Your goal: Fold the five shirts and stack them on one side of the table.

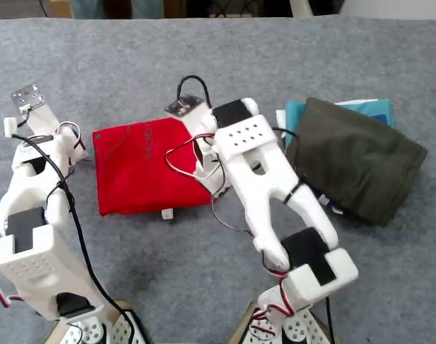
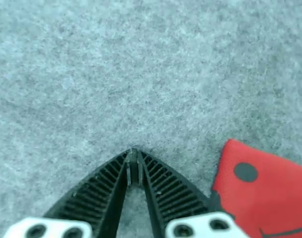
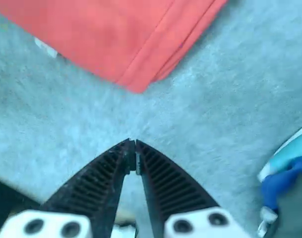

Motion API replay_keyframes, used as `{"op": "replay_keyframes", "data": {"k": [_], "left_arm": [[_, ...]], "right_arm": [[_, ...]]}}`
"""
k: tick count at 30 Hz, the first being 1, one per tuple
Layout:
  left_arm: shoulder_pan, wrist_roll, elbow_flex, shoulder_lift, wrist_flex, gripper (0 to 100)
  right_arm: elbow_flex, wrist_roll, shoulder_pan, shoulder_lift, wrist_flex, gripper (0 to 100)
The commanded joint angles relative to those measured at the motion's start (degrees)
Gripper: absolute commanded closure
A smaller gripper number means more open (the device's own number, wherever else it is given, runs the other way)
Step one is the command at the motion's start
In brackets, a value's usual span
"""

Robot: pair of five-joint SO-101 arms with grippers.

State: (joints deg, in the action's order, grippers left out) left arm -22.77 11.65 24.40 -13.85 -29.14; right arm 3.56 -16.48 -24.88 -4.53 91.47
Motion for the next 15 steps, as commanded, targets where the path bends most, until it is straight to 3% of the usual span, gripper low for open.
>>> {"op": "replay_keyframes", "data": {"k": [1,4,8,11,15], "left_arm": [[0.04,-0.44,-3.91,2.73,-2.20,97],[-1.36,0.00,-9.45,11.16,-16.18,97],[2.07,-0.26,-15.25,21.98,-31.56,97],[6.46,-0.26,-14.64,26.37,-33.05,97],[11.30,-0.26,-10.95,26.29,-30.15,97]], "right_arm": [[-1.71,-0.35,1.14,3.12,0.18,98.3],[-2.07,-0.09,1.23,3.21,1.67,98.3],[-1.89,7.47,0.97,3.21,-1.41,98.3],[-1.63,13.10,0.53,3.12,-3.69,98.3],[-1.54,14.59,0.35,2.33,-8.97,98.3]]}}
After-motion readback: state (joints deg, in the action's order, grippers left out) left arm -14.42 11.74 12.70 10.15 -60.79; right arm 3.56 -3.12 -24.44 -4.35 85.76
